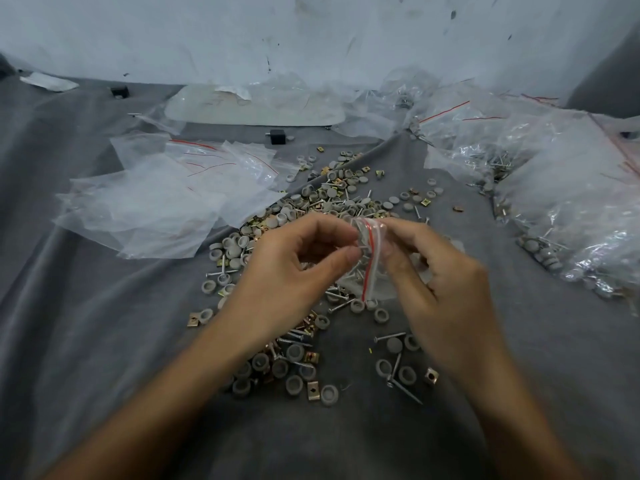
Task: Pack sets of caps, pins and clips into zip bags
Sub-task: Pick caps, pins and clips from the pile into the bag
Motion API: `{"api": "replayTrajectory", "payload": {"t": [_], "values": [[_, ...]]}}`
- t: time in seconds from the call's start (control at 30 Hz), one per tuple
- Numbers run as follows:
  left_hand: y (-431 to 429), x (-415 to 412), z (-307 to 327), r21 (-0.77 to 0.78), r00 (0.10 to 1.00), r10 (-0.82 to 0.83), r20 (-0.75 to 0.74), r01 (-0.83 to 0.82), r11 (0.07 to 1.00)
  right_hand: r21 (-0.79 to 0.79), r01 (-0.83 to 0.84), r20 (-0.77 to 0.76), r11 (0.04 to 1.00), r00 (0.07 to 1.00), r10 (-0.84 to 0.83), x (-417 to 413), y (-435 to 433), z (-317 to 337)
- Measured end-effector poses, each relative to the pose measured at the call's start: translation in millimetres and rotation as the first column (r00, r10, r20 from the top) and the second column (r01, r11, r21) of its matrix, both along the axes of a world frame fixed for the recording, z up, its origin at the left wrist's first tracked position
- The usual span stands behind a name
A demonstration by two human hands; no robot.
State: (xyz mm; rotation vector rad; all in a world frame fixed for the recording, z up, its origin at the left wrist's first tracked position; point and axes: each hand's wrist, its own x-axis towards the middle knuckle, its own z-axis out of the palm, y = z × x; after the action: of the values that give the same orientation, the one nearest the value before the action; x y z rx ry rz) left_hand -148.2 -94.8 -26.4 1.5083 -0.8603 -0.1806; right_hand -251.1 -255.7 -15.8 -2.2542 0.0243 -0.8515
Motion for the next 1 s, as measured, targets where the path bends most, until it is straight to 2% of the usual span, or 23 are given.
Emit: {"api": "replayTrajectory", "payload": {"t": [0.13,0.23,0.4,0.53,0.6,0.63,0.7,0.77,0.87,0.93,1.0], "values": [[-1.3,1.8,-2.6,0.004,0.998,0.051,0.020,-0.051,0.999,-0.137,0.074,0.045,0.988,0.997,-0.068,9.5,0.0,1.0],[-1.2,2.7,-2.5,0.015,0.998,0.044,0.049,-0.045,0.999,-0.169,0.110,0.041,0.979,0.994,-0.104,16.7,-0.1,-3.7],[-2.2,0.7,-5.3,-0.015,0.997,-0.010,0.071,0.011,1.000,-0.152,0.122,0.070,0.981,0.991,-0.112,20.5,-0.7,-17.7],[-2.0,2.8,-1.8,-0.041,0.999,-0.048,-0.004,0.047,0.998,-0.110,0.136,0.106,0.985,0.987,-0.124,21.1,-1.3,-24.1],[2.4,8.1,2.7,-0.039,1.000,0.020,-0.017,-0.020,0.999,-0.038,0.149,0.115,0.988,0.983,-0.144,22.7,-2.6,-24.8],[6.2,12.2,4.1,-0.018,0.995,0.103,0.009,-0.103,0.995,-0.006,0.167,0.121,0.986,0.979,-0.165,23.7,-3.6,-25.0],[14.9,20.0,4.2,0.073,0.953,0.279,0.116,-0.288,0.955,0.033,0.201,0.134,0.979,0.970,-0.203,24.2,-5.6,-25.7],[22.3,26.3,2.5,0.232,0.927,0.308,0.214,-0.354,0.906,0.052,0.218,0.146,0.975,0.964,-0.224,24.5,-6.4,-26.4],[24.6,29.4,-1.3,0.491,0.925,0.137,0.354,-0.308,0.815,0.058,0.223,0.152,0.973,0.961,-0.229,25.1,-5.4,-27.2],[22.6,27.8,-4.6,0.586,0.896,0.021,0.443,-0.307,0.750,0.064,0.214,0.151,0.975,0.963,-0.222,25.2,-4.2,-27.2],[20.4,26.5,-10.1,0.631,0.849,-0.027,0.527,-0.370,0.682,0.065,0.203,0.151,0.977,0.966,-0.210,25.0,-3.5,-27.1]]}}
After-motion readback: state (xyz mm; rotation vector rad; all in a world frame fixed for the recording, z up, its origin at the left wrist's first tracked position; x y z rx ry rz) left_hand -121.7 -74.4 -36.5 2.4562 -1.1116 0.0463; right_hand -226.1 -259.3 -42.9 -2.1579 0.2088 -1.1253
